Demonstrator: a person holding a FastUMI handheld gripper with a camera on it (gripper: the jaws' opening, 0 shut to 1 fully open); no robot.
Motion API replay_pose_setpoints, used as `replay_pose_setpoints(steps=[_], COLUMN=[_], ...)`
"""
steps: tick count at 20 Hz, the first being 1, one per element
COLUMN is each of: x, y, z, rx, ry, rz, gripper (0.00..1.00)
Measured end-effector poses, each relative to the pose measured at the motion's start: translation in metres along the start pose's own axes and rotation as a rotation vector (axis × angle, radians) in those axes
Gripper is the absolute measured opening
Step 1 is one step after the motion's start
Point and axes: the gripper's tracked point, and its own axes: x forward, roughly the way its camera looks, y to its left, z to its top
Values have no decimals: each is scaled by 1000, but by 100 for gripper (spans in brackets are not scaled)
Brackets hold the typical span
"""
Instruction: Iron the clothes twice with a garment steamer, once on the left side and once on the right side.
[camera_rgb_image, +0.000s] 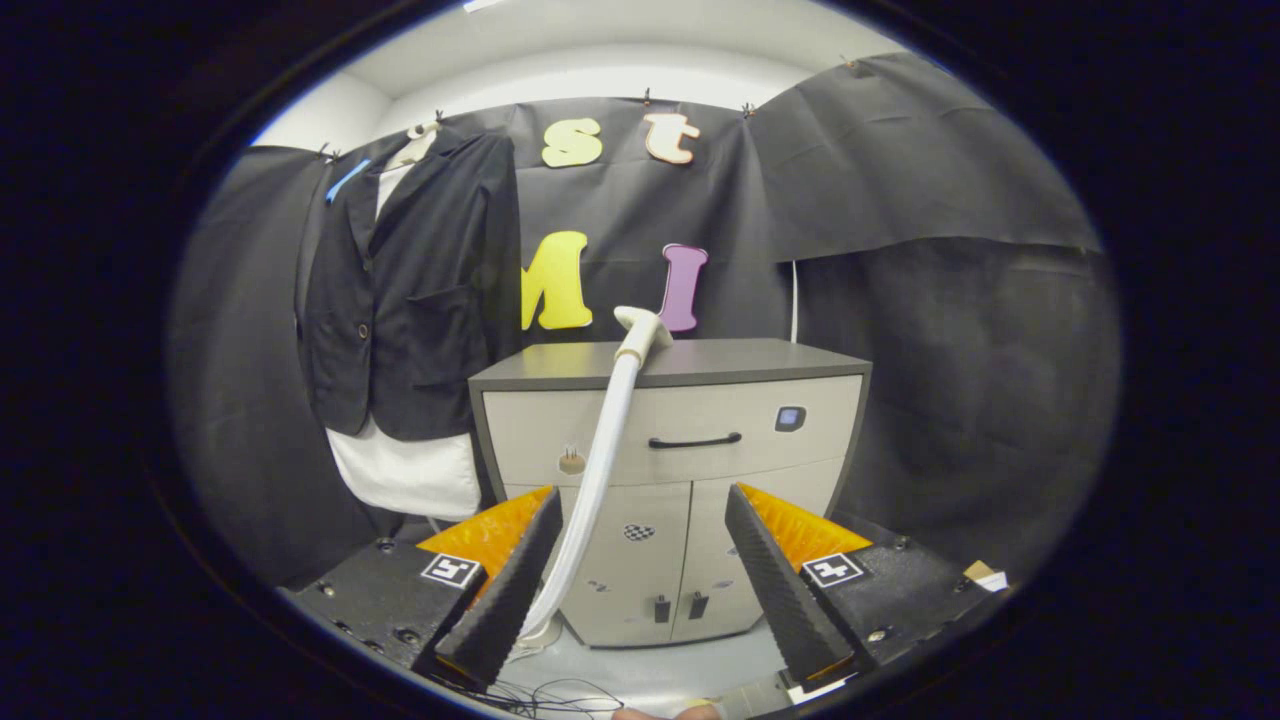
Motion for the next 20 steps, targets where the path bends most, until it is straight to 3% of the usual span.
replay_pose_setpoints(steps=[9, 13, 20], x=[-2, 12, 91], y=[21, 28, 18], z=[6, 20, 69], rx=[-8, -14, -20], ry=[44, 77, 94], rz=[-76, -68, -1], gripper=[100, 100, 100])
